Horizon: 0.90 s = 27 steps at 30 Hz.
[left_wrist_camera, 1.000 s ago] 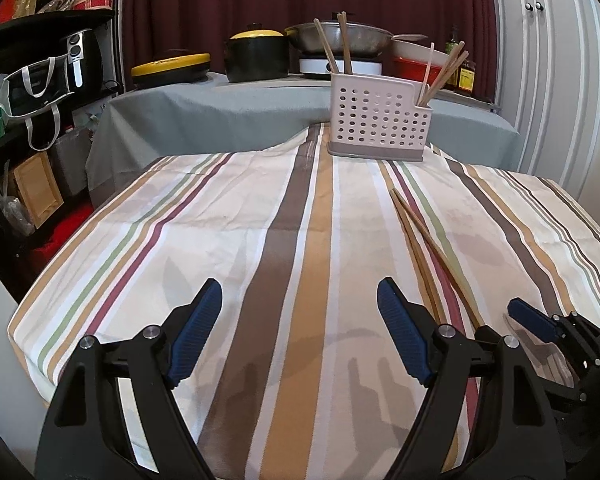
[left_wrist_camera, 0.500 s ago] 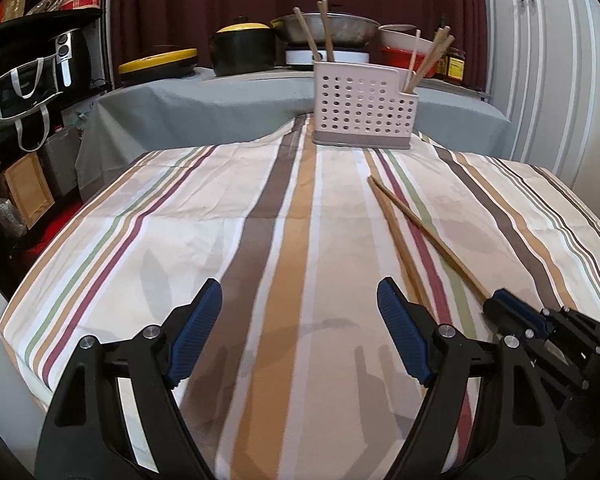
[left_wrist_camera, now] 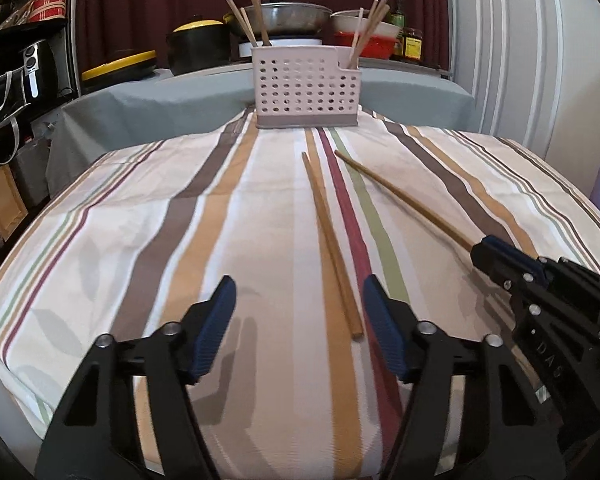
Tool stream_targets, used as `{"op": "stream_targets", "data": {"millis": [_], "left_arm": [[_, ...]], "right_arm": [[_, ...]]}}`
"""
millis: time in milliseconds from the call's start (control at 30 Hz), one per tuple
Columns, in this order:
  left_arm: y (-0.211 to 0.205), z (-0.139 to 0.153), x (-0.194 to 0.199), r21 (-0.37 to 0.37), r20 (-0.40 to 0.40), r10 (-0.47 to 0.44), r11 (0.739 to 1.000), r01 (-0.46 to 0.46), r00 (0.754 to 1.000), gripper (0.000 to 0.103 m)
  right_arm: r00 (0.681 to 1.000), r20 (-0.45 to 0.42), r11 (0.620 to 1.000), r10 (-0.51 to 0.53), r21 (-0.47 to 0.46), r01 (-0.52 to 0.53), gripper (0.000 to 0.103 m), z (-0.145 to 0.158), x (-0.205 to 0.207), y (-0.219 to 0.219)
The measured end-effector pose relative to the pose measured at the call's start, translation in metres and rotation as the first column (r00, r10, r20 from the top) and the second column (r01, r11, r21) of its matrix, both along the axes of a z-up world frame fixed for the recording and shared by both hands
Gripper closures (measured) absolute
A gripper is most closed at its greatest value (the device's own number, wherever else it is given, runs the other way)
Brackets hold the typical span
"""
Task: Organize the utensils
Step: 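Close the right tool on one chopstick while the left tool closes on the other, then lift the right tool's chopstick over the holder while the left tool carries its own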
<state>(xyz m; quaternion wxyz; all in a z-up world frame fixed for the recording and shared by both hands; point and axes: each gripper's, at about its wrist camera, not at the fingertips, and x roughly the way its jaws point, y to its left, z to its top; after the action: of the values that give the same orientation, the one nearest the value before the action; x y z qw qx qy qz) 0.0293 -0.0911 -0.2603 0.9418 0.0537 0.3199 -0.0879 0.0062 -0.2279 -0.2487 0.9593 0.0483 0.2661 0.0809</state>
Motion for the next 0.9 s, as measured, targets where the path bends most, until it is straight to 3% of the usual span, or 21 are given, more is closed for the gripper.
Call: {"op": "stream_targets", "data": {"millis": [67,167,300,367,467,600,900], "left_arm": [[-0.003,-0.003,-0.001,0.000,0.001,-0.009,1.000,0.009,1.000,0.053],[-0.006,-0.005,-0.002,-0.004,0.012,-0.024,1.000,0.024,1.000,0.056],[-0.012,-0.012,0.000,-0.005,-0.007,-0.059,0.998,0.059,0.998,0.080],[-0.012,-0.012,-0.001,-0.010,0.001,-0.070,0.998,0.070,0.998,0.083],[-0.011,-0.013,-0.001,-0.018,0.001,-0.077,0.997,0.077,0.997,0.096],[-0.007,-0.010,-0.001,-0.033,0.006,-0.071,0.997,0.071,0.997,0.097],[0.003,0.021,-0.009,-0.029,0.126,-0.065,0.997,0.069,0.990,0.097]], "right_arm": [[1.000,-0.001,1.000,0.001,0.006,-0.001,0.096,-0.001,0.000,-0.001],[1.000,-0.004,1.000,0.001,0.012,-0.001,0.096,-0.002,0.001,-0.002],[1.000,-0.005,1.000,0.001,0.014,-0.001,0.096,-0.003,0.002,-0.002],[1.000,-0.007,1.000,0.003,0.013,-0.003,0.096,-0.003,0.002,-0.001],[1.000,-0.002,1.000,0.006,0.012,-0.006,0.096,-0.002,0.001,0.000],[1.000,0.013,1.000,0.007,0.005,-0.007,0.096,0.002,-0.002,0.001],[0.997,0.084,0.999,0.002,-0.032,0.001,0.096,0.025,-0.011,0.004]]}}
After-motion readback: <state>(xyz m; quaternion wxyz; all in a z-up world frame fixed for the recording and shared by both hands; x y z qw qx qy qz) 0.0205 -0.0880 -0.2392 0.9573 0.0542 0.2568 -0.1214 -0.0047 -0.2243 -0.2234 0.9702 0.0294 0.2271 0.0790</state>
